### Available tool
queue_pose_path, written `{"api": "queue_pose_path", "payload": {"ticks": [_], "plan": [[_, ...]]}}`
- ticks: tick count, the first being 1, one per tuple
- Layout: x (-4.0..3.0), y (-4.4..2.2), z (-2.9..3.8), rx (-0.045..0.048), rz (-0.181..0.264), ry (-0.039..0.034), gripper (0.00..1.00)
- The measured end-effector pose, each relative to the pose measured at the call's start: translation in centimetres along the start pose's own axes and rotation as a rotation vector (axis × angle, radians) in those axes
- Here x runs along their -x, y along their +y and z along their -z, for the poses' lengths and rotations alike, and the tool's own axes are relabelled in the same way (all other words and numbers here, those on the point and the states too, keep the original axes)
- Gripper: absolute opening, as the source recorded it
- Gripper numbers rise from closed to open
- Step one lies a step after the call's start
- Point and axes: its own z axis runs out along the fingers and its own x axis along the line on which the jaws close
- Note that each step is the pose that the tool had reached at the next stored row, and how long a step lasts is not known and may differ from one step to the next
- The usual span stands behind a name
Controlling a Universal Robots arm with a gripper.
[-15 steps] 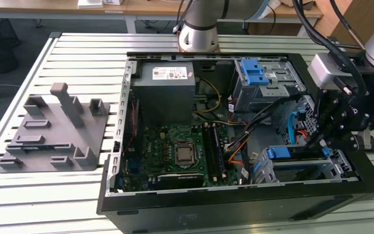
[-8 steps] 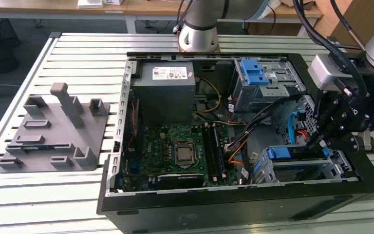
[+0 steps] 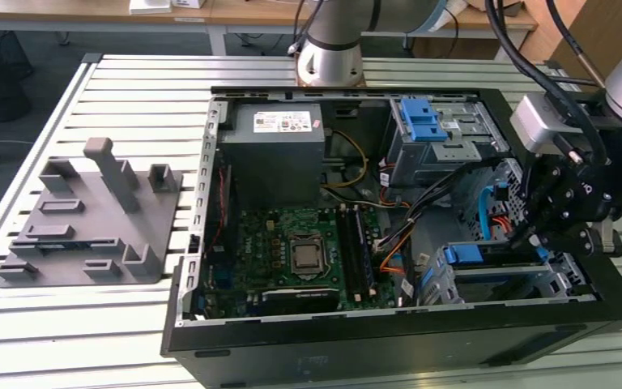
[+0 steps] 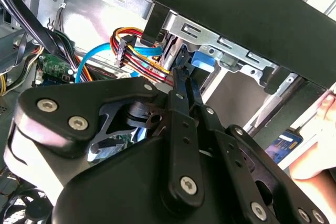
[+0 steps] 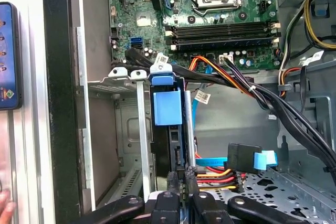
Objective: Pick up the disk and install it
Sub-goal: 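Insert the first disk wire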
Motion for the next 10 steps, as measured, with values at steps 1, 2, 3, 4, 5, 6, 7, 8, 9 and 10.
{"api": "queue_pose_path", "payload": {"ticks": [1, 2, 3, 4, 5, 6, 7, 8, 9, 10], "plan": [[0.00, 0.00, 0.00, 0.0000, 0.000, -0.0002, 0.16], [0.00, 0.00, -0.01, 0.0000, 0.000, -0.0002, 0.16], [0.00, 0.00, -0.01, 0.0000, 0.000, -0.0004, 0.16], [0.00, 0.00, -0.03, 0.0001, 0.000, -0.0009, 0.17], [0.00, 0.00, -0.03, 0.0001, 0.000, -0.0009, 0.17], [0.00, 0.00, 0.04, 0.0001, 0.000, -0.0009, 0.17], [0.00, 0.01, 0.21, 0.0001, 0.000, -0.0007, 0.24], [-0.01, 0.02, 0.44, 0.0000, 0.000, -0.0005, 0.24], [-0.01, 0.02, 0.65, 0.0001, 0.000, -0.0008, 0.24], [-0.02, 0.03, 0.87, 0.0001, 0.000, -0.0010, 0.24]]}}
